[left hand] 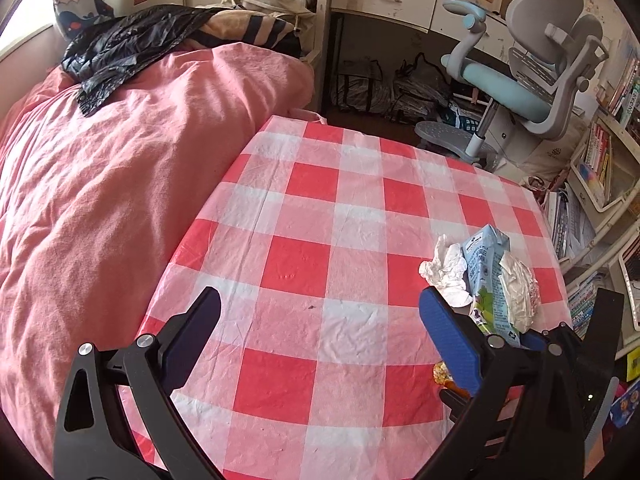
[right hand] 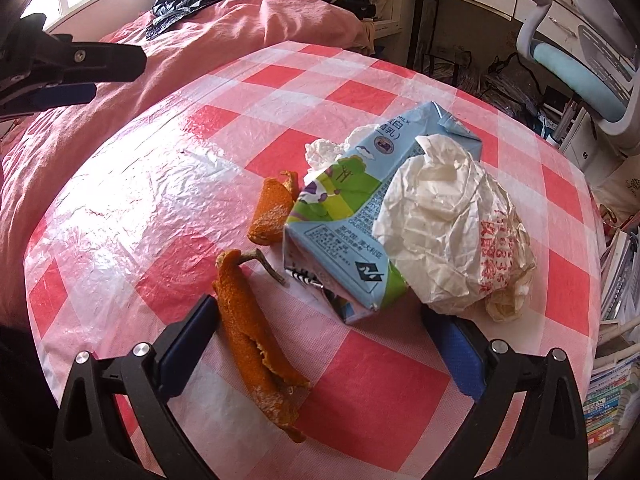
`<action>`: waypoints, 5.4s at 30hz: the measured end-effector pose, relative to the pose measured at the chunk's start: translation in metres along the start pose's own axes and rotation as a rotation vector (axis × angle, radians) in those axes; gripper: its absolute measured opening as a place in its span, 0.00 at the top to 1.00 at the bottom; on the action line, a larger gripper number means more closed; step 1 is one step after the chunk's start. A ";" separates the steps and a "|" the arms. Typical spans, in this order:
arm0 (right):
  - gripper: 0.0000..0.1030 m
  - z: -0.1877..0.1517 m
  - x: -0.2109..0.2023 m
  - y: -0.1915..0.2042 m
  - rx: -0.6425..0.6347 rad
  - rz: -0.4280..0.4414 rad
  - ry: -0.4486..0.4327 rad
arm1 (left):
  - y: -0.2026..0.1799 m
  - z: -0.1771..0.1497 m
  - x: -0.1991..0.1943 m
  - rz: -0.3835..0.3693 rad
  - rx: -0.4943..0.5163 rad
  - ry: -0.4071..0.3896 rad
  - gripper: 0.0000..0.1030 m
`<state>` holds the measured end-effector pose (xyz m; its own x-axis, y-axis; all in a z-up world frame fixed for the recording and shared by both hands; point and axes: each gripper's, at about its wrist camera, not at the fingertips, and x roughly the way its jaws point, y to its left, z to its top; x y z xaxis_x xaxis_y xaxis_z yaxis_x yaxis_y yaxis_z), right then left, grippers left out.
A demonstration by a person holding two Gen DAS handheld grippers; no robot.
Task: Collect trash
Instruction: 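Lower the right gripper toward the orange snack stick beside the juice carton, then lift the snack stick with the right gripper while the left grasps the orange piece, then carry both held snacks off the table toward the yellow bin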
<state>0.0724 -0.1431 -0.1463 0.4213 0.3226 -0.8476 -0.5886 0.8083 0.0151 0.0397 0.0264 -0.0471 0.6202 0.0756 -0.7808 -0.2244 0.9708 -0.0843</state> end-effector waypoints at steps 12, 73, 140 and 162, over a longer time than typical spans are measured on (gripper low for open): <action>0.08 -0.045 -0.088 0.045 -0.239 0.037 -0.156 | 0.050 -0.001 0.010 -0.017 -0.133 0.073 0.07; 0.75 -0.036 -0.046 0.012 -0.144 0.199 0.025 | -0.019 -0.044 0.056 -0.175 0.244 0.288 0.85; 0.75 -0.141 -0.176 -0.116 0.199 -0.183 -0.277 | -0.223 -0.070 -0.073 -0.443 0.389 -0.097 0.85; 0.79 -0.147 -0.119 -0.060 -0.057 0.117 -0.025 | -0.245 -0.062 -0.044 -0.424 0.366 -0.072 0.85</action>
<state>-0.0445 -0.3026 -0.1241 0.3643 0.4253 -0.8285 -0.6728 0.7353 0.0817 0.0208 -0.2287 -0.0304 0.6516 -0.3355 -0.6803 0.3229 0.9342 -0.1514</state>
